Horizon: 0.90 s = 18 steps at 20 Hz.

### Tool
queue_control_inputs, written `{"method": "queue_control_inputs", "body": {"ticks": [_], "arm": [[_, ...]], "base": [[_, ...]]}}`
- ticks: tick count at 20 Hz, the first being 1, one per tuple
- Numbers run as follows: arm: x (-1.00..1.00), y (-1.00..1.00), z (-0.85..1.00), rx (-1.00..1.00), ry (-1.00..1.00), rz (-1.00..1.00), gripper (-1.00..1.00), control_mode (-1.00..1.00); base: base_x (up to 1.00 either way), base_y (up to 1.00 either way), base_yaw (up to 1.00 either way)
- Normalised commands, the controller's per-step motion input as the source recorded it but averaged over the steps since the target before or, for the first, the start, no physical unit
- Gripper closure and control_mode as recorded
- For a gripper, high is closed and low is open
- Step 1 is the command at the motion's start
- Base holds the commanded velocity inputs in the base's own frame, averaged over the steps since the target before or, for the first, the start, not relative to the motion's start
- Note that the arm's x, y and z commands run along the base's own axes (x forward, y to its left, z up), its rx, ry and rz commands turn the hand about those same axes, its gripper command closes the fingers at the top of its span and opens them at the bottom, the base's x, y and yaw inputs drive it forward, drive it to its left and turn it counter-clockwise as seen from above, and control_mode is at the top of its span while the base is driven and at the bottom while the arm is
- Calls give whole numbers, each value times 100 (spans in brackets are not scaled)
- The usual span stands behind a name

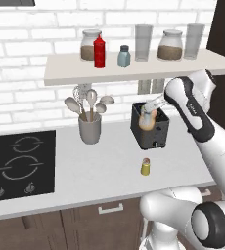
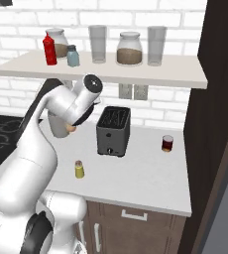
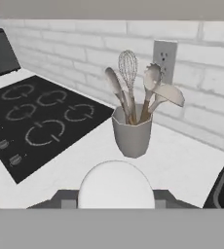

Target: Put the shaker and condiment bottle from the counter next to their counterparts in the cabinet.

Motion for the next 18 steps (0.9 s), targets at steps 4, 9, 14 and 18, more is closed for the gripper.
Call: {"method": "queue_control_inputs", "body": {"ticks": [4, 9, 14, 18], "arm": [[-7, 23, 76, -9, -20, -16, 100, -100], [-8, 29, 59, -2, -10, -21, 100, -100], [-15, 12, 62, 0, -3, -26, 100, -100], [-3, 8, 52, 2, 0, -23, 100, -100]], "base": [[0, 0, 0], [0, 0, 0], [0, 0, 0], [0, 0, 0]]}}
